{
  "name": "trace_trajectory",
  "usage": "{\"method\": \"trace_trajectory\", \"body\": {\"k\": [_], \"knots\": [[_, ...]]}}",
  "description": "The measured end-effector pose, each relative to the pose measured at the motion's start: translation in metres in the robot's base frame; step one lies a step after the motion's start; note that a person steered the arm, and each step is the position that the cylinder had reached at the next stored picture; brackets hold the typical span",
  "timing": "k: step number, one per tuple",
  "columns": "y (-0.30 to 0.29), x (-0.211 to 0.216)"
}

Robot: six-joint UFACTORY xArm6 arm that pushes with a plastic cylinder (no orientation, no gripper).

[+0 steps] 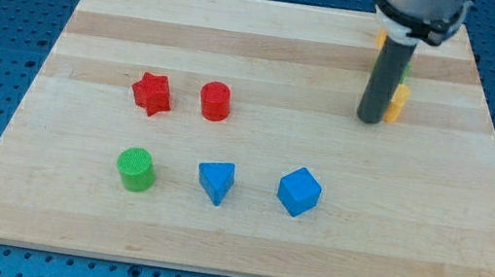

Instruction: Move blue cube towards up and slightly right

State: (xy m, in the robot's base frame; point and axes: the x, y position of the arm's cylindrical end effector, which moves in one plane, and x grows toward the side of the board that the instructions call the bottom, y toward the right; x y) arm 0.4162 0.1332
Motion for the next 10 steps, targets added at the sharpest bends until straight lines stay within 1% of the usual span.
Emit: {"method": "trace_trajectory", "body": {"k": [1, 3, 4, 5, 6, 7, 8, 9, 10], "knots": [[-0.009, 0.040], [-0.111, 0.048], [-0.137, 0.060], [-0.140, 0.088], [-0.140, 0.121], [-0.130, 0.143], [-0.103, 0.129], [-0.065, 0.107], [-0.030, 0.111]]}}
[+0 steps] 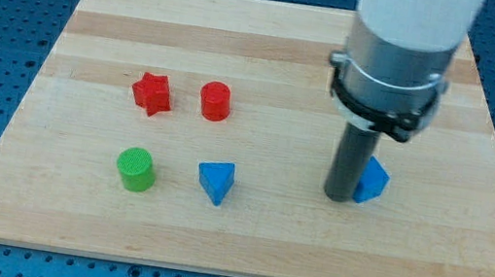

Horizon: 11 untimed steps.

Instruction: Move blue cube towards up and slightly right

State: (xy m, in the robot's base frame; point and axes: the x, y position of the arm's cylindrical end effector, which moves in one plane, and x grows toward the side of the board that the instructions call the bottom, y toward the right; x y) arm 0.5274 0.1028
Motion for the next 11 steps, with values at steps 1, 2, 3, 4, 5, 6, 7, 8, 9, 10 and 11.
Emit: {"method": "trace_trajectory", "body": {"k": [1, 2, 3, 4, 5, 6, 7, 8, 9, 10, 11], "knots": [[0.019, 0.007], [0.030, 0.007], [0.052, 0.008], [0.051, -0.012], [0.049, -0.026], [0.045, -0.014], [0.010, -0.007], [-0.005, -0.022], [-0.003, -0.054], [0.013, -0.066], [0.025, -0.066]]}}
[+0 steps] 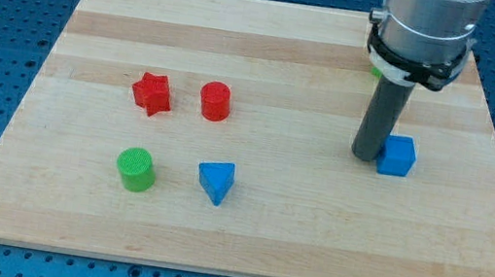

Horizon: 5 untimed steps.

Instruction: Move blue cube towards up and slightly right

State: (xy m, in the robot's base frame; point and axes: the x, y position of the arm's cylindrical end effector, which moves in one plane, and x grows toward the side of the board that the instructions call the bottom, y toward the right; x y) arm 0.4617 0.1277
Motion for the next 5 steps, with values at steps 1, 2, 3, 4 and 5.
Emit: {"method": "trace_trajectory", "body": {"k": [1, 2, 3, 4, 5], "knots": [[-0.006, 0.003], [-0.021, 0.044], [0.005, 0.060], [0.040, 0.049], [0.038, 0.030]]}}
